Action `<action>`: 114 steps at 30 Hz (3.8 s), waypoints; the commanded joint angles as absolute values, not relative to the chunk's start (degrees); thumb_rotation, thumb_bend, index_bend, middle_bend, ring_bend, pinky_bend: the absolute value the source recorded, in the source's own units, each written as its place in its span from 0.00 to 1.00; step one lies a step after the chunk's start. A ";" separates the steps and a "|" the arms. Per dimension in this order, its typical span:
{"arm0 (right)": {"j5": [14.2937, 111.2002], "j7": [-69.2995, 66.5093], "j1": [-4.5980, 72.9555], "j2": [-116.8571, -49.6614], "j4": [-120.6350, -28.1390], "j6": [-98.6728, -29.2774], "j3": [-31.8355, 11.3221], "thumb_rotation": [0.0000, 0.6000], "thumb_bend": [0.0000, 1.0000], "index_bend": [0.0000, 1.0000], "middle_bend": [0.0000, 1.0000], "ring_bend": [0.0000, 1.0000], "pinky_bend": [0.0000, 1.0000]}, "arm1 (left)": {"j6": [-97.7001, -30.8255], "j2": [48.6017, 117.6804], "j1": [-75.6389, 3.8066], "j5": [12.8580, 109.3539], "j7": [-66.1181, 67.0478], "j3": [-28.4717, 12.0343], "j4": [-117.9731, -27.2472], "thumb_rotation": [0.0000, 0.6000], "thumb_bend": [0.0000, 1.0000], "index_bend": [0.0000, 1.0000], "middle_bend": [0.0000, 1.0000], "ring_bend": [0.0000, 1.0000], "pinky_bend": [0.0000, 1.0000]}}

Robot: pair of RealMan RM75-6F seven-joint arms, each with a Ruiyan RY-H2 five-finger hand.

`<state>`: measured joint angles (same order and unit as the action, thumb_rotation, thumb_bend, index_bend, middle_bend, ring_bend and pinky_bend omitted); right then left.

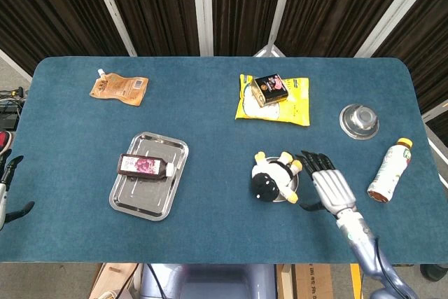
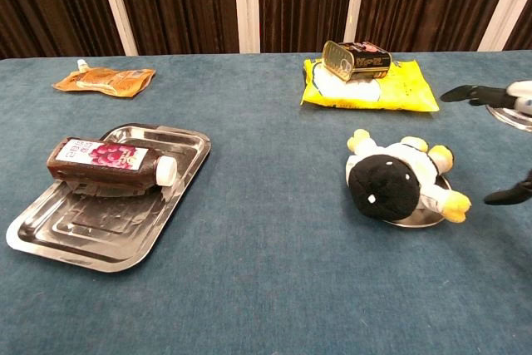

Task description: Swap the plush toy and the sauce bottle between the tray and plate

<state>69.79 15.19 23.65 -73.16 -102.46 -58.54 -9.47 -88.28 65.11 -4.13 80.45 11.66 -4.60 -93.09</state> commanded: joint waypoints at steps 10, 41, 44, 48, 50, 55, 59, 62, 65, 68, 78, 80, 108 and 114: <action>55.51 26.69 33.34 -79.43 -101.04 -53.25 -11.73 1.00 0.02 0.04 0.04 0.02 0.00 | -88.25 65.42 -4.10 79.45 12.07 -5.33 -92.93 1.00 0.18 0.15 0.03 0.00 0.12; 46.08 34.03 43.33 -83.47 -100.09 -59.22 -15.04 1.00 0.06 0.45 0.50 0.44 0.00 | -88.89 64.81 -3.34 79.39 11.36 -5.64 -93.62 1.00 0.18 0.15 0.02 0.00 0.12; 41.19 36.46 48.22 -86.31 -98.15 -57.37 -18.38 1.00 0.06 0.45 0.50 0.44 0.00 | -88.24 64.97 -3.64 78.46 11.56 -6.07 -93.22 1.00 0.18 0.15 0.02 0.00 0.12; 36.22 38.62 52.78 -89.88 -94.51 -56.57 -20.29 1.00 0.06 0.46 0.50 0.44 0.00 | -87.12 65.39 -4.29 78.12 11.40 -6.29 -92.32 1.00 0.18 0.15 0.02 0.00 0.12; 34.71 39.17 55.03 -91.94 -91.95 -56.24 -21.12 1.00 0.06 0.46 0.50 0.44 0.00 | -86.42 65.73 -4.68 77.93 11.70 -6.30 -91.79 1.00 0.18 0.15 0.02 0.00 0.12; 33.24 39.33 59.50 -97.19 -84.40 -55.33 -22.09 1.00 0.06 0.46 0.50 0.44 0.00 | -84.99 66.20 -5.36 77.52 11.66 -6.29 -90.89 1.00 0.18 0.15 0.02 0.00 0.12; 32.06 38.95 61.65 -100.29 -79.07 -53.62 -21.71 1.00 0.06 0.46 0.49 0.43 0.00 | -84.52 66.22 -5.56 76.52 11.66 -6.71 -90.53 1.00 0.18 0.15 0.02 0.00 0.12; 31.89 38.42 62.67 -102.15 -75.65 -52.49 -21.21 1.00 0.06 0.35 0.42 0.37 0.00 | -84.35 66.08 -5.59 76.01 11.62 -6.89 -90.66 1.00 0.18 0.15 0.01 0.00 0.12; 30.63 39.05 63.54 -102.97 -73.19 -50.46 -20.16 1.00 0.06 0.12 0.17 0.16 0.00 | -84.25 65.78 -5.60 76.52 11.23 -6.61 -91.03 1.00 0.18 0.15 0.01 0.00 0.12; 29.17 41.19 64.42 -102.87 -71.88 -49.57 -18.72 1.00 0.06 0.00 0.01 0.01 0.00 | -84.29 65.80 -5.58 76.77 11.63 -6.34 -91.17 1.00 0.18 0.15 0.01 0.00 0.12; 27.49 42.42 60.49 -91.04 -87.93 -54.59 -16.59 1.00 0.03 0.00 0.00 0.00 0.00 | -84.22 65.01 -5.62 78.75 10.37 -5.36 -91.67 1.00 0.18 0.15 0.01 0.00 0.13; 30.32 40.99 57.37 -86.24 -94.50 -58.42 -15.79 1.00 0.03 0.00 0.00 0.00 0.00 | -84.38 64.48 -5.49 79.56 8.67 -5.14 -92.03 1.00 0.18 0.14 0.01 0.00 0.13; 75.64 2.27 13.68 -66.71 -94.41 -85.73 6.07 1.00 0.03 0.00 0.00 0.00 0.00 | -56.11 66.46 -28.20 68.56 21.72 -9.08 -106.83 1.00 0.15 0.14 0.02 0.00 0.08; 77.29 0.78 12.64 -66.48 -94.03 -85.28 4.92 1.00 0.03 0.00 0.00 0.00 0.00 | -55.79 73.14 -32.91 60.35 32.71 -9.04 -105.23 1.00 0.15 0.14 0.02 0.00 0.09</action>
<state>77.04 1.06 12.86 -66.57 -94.04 -85.45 5.11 -56.78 69.59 -29.91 64.73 28.47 -8.69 -105.79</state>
